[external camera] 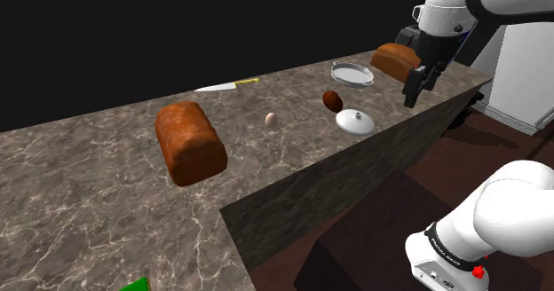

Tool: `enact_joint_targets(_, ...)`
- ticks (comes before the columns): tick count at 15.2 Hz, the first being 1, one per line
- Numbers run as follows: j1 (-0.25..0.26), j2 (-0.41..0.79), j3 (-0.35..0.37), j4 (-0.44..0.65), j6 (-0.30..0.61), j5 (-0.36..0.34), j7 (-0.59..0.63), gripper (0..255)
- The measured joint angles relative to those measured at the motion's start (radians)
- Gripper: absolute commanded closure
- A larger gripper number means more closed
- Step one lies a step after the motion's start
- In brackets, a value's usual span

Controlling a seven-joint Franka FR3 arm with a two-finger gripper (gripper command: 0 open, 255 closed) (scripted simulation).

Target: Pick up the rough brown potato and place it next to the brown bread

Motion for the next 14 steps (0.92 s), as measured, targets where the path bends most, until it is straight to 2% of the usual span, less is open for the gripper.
enact_joint_targets(3,-0.006,0.026,-0.002,-0.010,0.038,-0.009,0.005,0)
enact_joint_targets(9,-0.035,0.195,-0.011,-0.023,0.231,-0.052,0.040,0)
enact_joint_targets(14,-0.063,0.346,-0.019,0.007,0.363,-0.094,0.071,0)
